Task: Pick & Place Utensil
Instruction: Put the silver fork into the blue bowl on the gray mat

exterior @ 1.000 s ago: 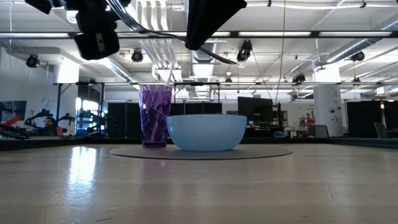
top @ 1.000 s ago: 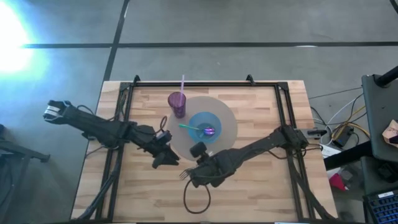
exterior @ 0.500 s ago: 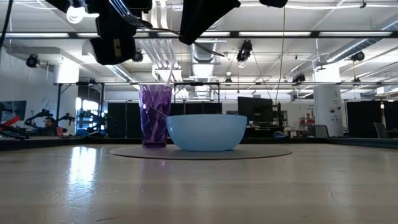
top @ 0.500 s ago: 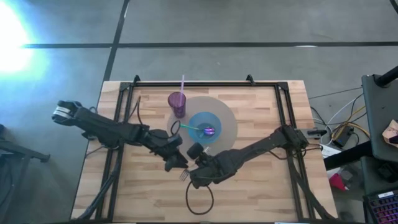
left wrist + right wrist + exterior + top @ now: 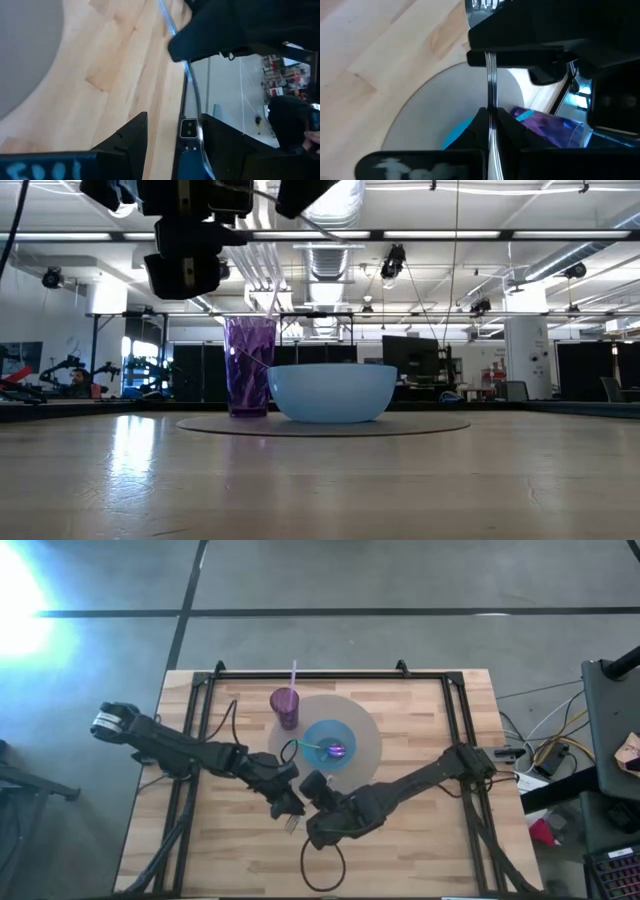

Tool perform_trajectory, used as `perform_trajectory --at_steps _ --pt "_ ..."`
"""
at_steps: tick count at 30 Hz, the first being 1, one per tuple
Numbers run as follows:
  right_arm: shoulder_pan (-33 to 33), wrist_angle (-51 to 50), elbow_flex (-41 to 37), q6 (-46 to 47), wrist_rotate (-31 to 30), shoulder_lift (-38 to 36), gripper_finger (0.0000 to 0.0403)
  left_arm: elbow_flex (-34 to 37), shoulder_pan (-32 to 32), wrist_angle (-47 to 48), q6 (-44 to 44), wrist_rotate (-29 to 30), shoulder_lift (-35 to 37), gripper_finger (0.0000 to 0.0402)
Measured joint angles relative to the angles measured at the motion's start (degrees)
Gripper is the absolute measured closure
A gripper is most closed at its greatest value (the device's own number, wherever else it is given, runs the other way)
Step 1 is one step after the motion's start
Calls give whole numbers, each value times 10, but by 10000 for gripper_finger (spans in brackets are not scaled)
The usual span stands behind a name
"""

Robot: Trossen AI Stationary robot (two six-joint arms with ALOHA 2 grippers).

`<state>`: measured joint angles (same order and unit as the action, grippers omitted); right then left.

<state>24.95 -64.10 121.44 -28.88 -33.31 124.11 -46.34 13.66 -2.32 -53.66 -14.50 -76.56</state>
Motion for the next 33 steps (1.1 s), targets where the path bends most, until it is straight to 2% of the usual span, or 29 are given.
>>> perform_trajectory --at_steps 5,11,15,25,33 --pt "1 -2 28 -4 1 0 394 0 0 -37 0 -30 -11 229" --pt "0 2 31 -3 1 0 394 1 0 -52 0 -35 -12 237" --pt "0 0 29 -3 1 0 394 2 1 -52 5 -35 -12 269" --pt "1 -4 10 0 5 1 394 2 1 -50 25 -36 -12 391" --pt "2 0 6 -7 4 1 377 6 1 -51 35 -35 -13 398"
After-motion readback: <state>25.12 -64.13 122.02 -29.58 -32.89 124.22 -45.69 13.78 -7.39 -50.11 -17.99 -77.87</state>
